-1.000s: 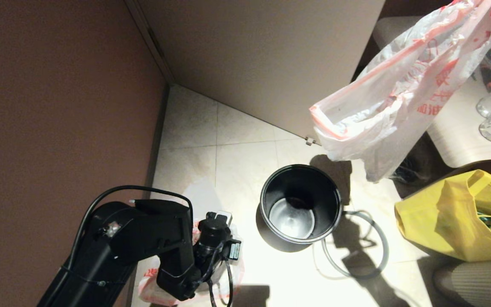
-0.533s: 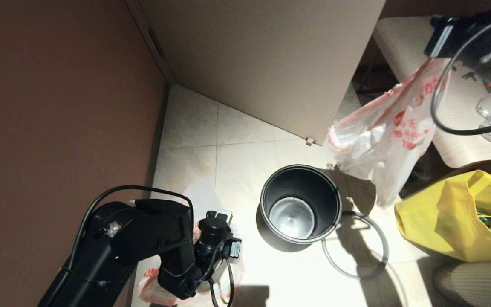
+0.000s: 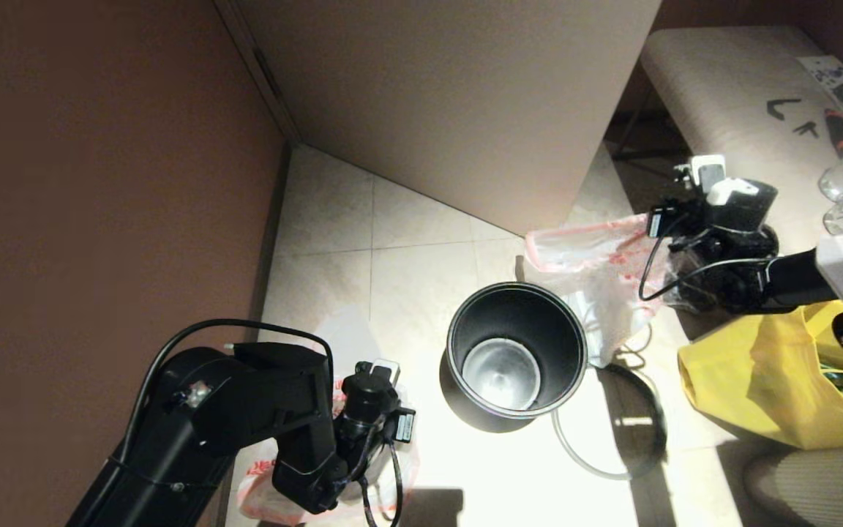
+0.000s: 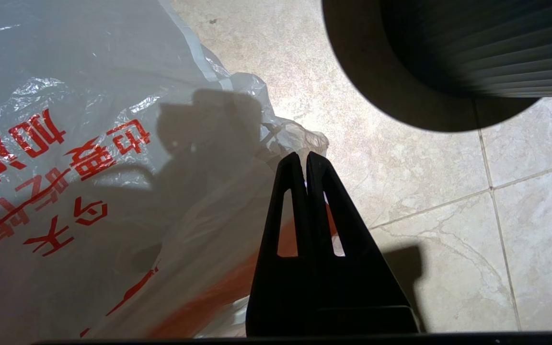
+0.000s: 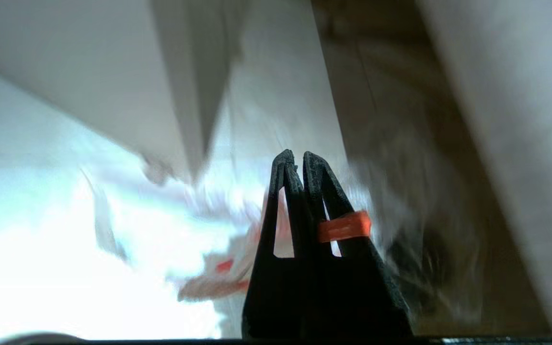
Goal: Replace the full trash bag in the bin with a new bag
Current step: Place the trash bag on the floor
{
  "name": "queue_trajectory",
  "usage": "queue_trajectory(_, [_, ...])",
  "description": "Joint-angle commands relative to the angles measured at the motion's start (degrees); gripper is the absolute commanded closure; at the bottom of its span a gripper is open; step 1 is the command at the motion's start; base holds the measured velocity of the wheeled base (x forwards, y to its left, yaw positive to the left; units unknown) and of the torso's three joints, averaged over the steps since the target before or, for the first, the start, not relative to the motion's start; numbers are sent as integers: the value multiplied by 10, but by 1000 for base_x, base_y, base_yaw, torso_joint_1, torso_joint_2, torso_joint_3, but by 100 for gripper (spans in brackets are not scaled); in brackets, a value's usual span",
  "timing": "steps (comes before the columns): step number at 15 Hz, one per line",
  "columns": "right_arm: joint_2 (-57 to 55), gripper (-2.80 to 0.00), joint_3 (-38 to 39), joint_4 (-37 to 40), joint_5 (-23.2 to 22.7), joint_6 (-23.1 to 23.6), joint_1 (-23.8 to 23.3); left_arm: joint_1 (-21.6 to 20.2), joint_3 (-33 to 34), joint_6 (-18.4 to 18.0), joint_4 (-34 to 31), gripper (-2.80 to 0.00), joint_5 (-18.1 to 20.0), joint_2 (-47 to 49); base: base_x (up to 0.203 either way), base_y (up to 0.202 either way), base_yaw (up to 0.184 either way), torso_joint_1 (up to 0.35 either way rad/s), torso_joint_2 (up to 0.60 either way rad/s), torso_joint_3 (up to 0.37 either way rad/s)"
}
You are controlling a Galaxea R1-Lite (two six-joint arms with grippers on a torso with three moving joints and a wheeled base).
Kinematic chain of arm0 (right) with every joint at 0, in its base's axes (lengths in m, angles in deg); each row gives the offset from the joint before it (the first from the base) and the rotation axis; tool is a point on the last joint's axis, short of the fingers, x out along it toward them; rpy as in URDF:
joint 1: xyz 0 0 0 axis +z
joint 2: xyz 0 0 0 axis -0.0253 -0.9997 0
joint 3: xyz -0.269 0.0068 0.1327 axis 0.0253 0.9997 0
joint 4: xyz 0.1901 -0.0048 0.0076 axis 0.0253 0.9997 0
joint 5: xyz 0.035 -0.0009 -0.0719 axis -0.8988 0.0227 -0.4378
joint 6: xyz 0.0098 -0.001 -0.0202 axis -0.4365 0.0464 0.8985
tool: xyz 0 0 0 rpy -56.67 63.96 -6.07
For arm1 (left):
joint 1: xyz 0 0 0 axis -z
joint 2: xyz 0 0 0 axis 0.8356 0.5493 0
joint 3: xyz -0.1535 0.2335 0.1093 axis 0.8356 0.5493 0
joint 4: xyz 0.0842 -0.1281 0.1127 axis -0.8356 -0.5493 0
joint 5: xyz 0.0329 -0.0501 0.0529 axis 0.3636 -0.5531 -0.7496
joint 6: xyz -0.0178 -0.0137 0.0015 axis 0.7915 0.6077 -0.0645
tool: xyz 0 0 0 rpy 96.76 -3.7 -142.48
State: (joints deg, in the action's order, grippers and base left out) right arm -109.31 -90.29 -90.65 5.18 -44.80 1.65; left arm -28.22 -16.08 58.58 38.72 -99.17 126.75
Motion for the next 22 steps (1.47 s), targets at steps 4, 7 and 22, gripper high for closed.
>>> queue_trajectory(4, [-43, 0, -5, 42, 39, 5, -5, 0, 1, 0, 4, 0, -2, 1, 0, 0, 0, 0, 0, 0])
queue_trajectory(7, [24, -280, 51, 70, 59, 6, 5, 0, 2, 0, 4, 0, -2, 0, 0, 0, 0, 0, 0, 0])
queue_trajectory(22, [354, 0, 417, 411, 177, -149, 32, -2, 5, -11, 5, 0, 1, 0, 0, 0, 0, 0, 0, 0])
